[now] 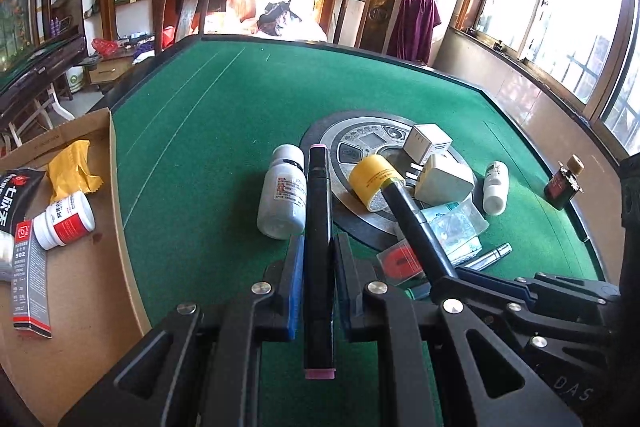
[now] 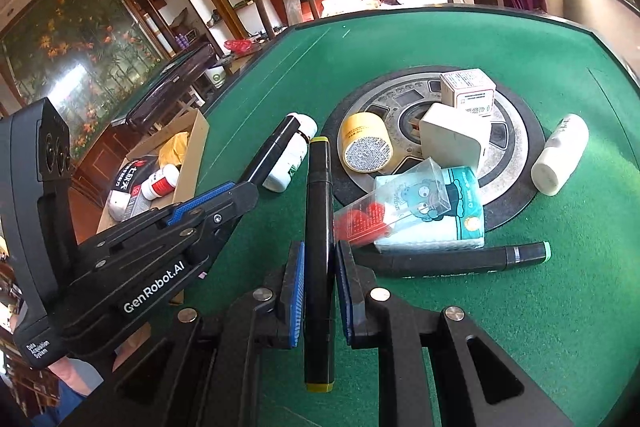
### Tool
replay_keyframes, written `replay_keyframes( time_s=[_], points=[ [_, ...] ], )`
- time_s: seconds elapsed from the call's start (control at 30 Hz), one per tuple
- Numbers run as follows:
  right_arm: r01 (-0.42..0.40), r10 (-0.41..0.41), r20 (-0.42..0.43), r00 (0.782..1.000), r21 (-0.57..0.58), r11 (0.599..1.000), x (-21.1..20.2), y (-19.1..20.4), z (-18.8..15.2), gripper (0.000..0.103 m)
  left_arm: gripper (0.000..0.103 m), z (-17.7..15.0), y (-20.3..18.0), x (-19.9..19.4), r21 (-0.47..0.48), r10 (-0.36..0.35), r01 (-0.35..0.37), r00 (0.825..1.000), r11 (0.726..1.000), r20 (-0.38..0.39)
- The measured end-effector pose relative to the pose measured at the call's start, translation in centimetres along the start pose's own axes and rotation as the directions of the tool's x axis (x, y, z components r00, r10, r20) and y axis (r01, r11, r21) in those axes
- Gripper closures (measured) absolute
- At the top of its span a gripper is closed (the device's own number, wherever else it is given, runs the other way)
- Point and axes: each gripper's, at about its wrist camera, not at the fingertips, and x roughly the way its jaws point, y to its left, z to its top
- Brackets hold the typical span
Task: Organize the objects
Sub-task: 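Carry the marker with the left tool while the right tool carries its marker toward the tray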
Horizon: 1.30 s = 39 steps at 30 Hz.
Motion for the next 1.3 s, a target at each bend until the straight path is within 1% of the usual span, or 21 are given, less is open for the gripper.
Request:
replay_keyframes(
  time_s=[0.3, 0.57, 0.97, 1.13, 1.17, 1.3],
  points=[
    [-0.018, 0.018, 0.015, 1.0, 0.009, 1.0, -0.3, 0.0, 0.1, 0.086, 0.089, 0.1, 0.2, -0.8, 0.013, 0.06, -0.061, 0.997, 0.998, 0.053],
    [-0.029, 0.029, 0.022, 0.999, 0.014, 0.999, -0.4, 0.0, 0.2, 0.086, 0.089, 0.3, 0.0, -1.4, 0.017, 0.065, -0.067, 0.994, 0.998, 0.089],
    [-0.042, 0.041, 0.03, 0.999, 0.024, 0.999, -0.4, 0.1, 0.3, 0.086, 0.089, 0.4, 0.6, -2.2, -0.018, 0.045, -0.043, 0.993, 0.999, 0.107],
    [-0.05, 0.048, 0.039, 0.998, 0.042, 0.998, -0.6, 0.0, 0.4, 0.086, 0.089, 0.2, 1.3, -2.6, -0.046, 0.023, -0.018, 0.994, 0.999, 0.107],
    [-0.05, 0.048, 0.042, 0.998, 0.047, 0.998, -0.7, 0.1, 0.5, 0.086, 0.089, 0.3, 1.5, -2.8, -0.056, 0.007, -0.001, 0.995, 0.998, 0.103],
    [-0.058, 0.054, 0.057, 0.997, 0.067, 0.996, -1.2, 0.4, 0.5, 0.086, 0.089, 0.1, 2.1, -3.5, -0.085, -0.022, 0.03, 0.995, 0.996, 0.099]
  ],
)
